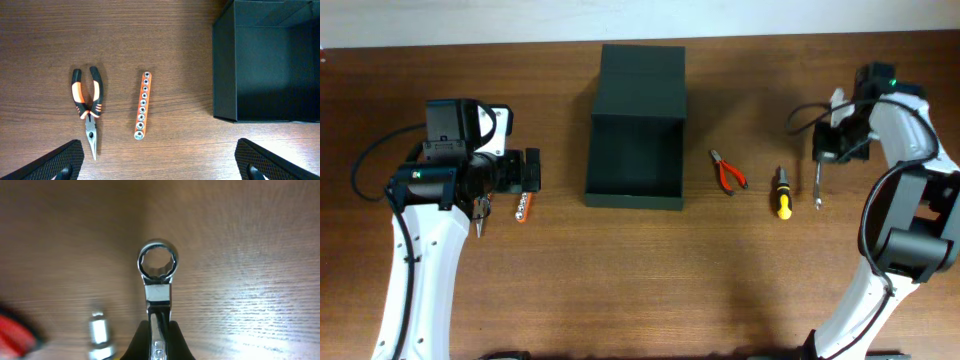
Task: Pack container
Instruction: 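Carry the wrench into the green box and open right gripper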
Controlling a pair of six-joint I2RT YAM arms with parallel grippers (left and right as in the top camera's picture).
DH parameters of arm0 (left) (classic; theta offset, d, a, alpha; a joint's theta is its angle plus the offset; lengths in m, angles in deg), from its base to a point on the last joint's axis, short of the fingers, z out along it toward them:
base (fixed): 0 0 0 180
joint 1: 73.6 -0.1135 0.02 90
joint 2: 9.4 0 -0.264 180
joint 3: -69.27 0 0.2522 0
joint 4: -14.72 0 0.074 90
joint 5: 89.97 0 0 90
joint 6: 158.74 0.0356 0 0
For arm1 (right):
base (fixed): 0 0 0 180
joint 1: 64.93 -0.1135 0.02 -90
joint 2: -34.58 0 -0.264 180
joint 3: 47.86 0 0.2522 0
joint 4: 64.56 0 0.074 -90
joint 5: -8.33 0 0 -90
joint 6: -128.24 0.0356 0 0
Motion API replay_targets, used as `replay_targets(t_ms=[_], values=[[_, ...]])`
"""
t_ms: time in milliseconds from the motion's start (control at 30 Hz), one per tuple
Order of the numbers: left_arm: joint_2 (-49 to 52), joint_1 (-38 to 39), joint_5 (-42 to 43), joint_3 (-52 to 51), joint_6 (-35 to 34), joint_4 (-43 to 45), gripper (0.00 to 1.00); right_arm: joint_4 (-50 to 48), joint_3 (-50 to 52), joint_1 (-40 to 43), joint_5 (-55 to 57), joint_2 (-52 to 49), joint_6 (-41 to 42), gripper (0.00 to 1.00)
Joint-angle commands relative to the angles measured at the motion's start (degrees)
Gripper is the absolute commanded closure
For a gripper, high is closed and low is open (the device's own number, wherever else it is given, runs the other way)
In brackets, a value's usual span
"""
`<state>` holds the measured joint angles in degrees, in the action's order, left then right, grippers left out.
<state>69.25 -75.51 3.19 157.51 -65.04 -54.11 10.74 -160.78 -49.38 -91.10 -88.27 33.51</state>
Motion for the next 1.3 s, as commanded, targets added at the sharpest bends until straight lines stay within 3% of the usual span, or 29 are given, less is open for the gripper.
replay_targets(t_ms=[0,300,500,833,1067,1267], values=[[0.42,-0.24,-0.20,0.68,1.16,0.31,0.01,2.84,-7.52,-0.61,-7.41,3.34,1.20,0.96],[0.44,-0.24,-0.15,0.68,1.14,1.62,0.01,16.22,-28.33,-11.13,-9.42,6.49,0.42,0.96],[0.42,-0.24,-0.02,0.68,1.14,1.79,0.01,16.87,-39.08,-24.50,-9.16,6.93,-9.14,0.96],[0.42,-0.24,0.09,0.68,1.14,1.86,0.00,11.34,-38.73,-42.69,-2.21,2.45,-28.20,0.96],[0.44,-0.24,2.49,0.68,1.14,1.86,0.00,10.80,-38.64,-45.92,-1.07,-6.16,-47.36,0.96],[0.44,-0.24,2.40,0.68,1.14,1.88,0.00,9.18,-38.64,-45.92,-1.62,-13.40,-56.15,0.96]])
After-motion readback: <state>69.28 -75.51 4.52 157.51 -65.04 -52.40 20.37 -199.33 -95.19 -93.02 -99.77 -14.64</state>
